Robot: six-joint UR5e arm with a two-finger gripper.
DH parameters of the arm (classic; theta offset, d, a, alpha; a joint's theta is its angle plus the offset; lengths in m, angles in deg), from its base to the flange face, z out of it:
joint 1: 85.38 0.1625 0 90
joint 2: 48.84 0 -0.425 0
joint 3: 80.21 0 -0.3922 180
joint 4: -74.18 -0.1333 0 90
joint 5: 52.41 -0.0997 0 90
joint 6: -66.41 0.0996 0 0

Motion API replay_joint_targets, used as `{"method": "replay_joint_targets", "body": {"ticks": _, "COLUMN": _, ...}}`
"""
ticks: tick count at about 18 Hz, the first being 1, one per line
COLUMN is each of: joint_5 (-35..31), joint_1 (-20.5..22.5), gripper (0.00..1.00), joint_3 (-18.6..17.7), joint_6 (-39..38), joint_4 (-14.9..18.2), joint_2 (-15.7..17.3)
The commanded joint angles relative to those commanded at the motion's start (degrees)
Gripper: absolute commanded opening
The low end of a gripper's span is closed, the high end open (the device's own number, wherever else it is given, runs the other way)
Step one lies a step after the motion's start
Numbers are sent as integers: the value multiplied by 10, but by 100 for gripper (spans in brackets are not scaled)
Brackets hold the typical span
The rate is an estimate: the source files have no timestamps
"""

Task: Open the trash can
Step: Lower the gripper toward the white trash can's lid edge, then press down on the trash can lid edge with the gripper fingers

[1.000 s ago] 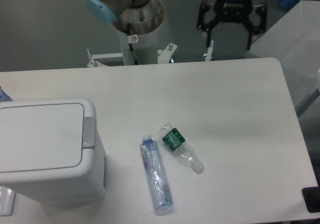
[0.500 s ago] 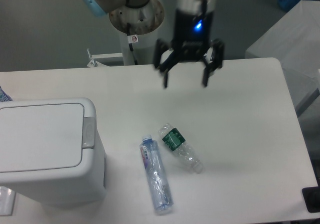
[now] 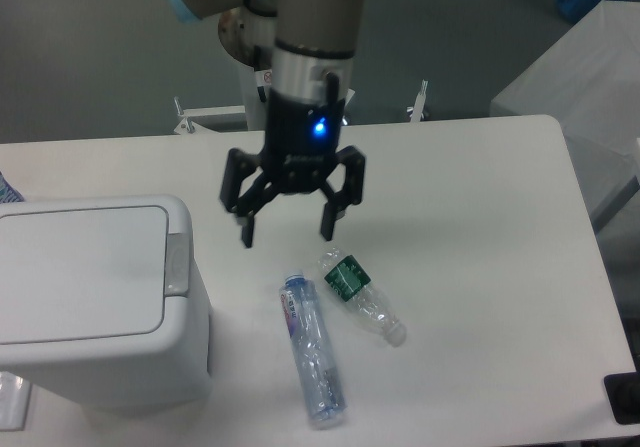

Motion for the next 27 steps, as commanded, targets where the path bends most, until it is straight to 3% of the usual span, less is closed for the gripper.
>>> {"method": "replay_joint_targets", "body": {"ticks": 8, "joint_5": -2, "joint_1": -23, "gripper": 100, "joint_3": -7, "joint_6": -13, "joint_4": 0, "joint_2": -4}}
{"method": "replay_joint_targets", "body": {"ticks": 27, "joint_5": -4, "joint_1": -31, "gripper": 100, "joint_3": -19, "joint_6": -12, "joint_4": -1, "joint_2": -4}}
